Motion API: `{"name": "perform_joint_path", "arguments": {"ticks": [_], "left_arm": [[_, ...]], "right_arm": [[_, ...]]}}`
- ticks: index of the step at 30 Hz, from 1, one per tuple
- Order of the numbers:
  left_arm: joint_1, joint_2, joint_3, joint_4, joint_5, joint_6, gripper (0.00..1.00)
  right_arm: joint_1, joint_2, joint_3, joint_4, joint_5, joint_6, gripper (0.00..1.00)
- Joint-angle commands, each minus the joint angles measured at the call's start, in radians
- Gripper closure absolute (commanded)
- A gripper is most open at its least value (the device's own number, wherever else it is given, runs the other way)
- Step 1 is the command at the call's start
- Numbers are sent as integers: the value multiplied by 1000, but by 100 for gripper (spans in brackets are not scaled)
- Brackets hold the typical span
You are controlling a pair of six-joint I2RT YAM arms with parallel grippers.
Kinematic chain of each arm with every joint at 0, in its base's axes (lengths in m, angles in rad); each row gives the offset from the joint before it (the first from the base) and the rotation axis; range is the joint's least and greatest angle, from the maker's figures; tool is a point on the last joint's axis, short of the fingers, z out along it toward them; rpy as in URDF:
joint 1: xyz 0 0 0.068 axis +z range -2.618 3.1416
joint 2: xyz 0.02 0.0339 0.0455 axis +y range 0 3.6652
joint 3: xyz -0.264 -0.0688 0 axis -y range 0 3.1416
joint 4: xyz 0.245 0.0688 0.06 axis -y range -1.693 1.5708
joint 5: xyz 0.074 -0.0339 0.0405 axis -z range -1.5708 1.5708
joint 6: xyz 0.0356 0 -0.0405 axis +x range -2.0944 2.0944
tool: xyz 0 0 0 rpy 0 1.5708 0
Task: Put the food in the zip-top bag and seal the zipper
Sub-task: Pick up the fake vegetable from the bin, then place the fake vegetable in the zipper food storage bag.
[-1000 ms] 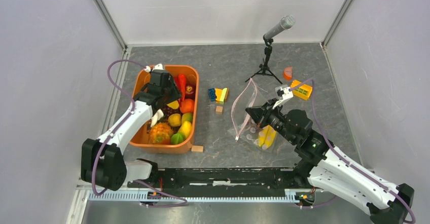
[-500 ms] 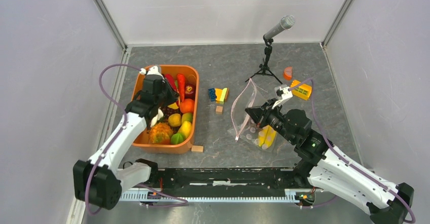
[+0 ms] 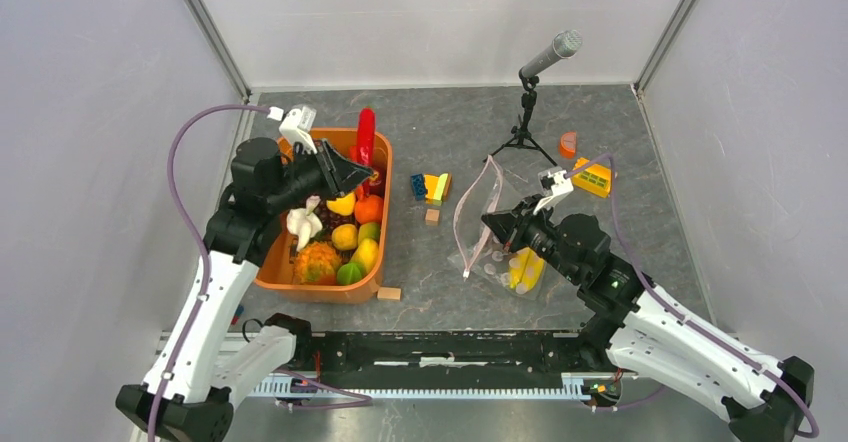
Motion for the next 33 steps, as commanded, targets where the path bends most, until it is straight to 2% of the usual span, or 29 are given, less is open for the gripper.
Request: {"name": "perform_joint_path", "arguments": {"ticks": [1,7,10,16,18,25,28,33], "left_arm": [[-30,-27,74,27,353,56,90],[-185,-46,38,46,453,108,89],[-269,-23,33,41,458,116,89],[-425,43,22,-15,354,149,88],[-450,79,22,-51,299,159,85],[-478,148,22,-74,97,145,88],[-480,169,11,-21,156,130,88],[-484,225,18,-22,199,158,86]], "right_arm": [[2,9,47,30,-3,23,98],[2,31,41,63,-38,40,99],[3,38,38,67,-47,45,99],[3,27,26,77,-52,51,99],[3,25,26,78,-55,50,99],[3,21,28,73,-55,43,99],[2,22,28,74,-58,40,99],[3,17,24,70,-69,35,99]]}}
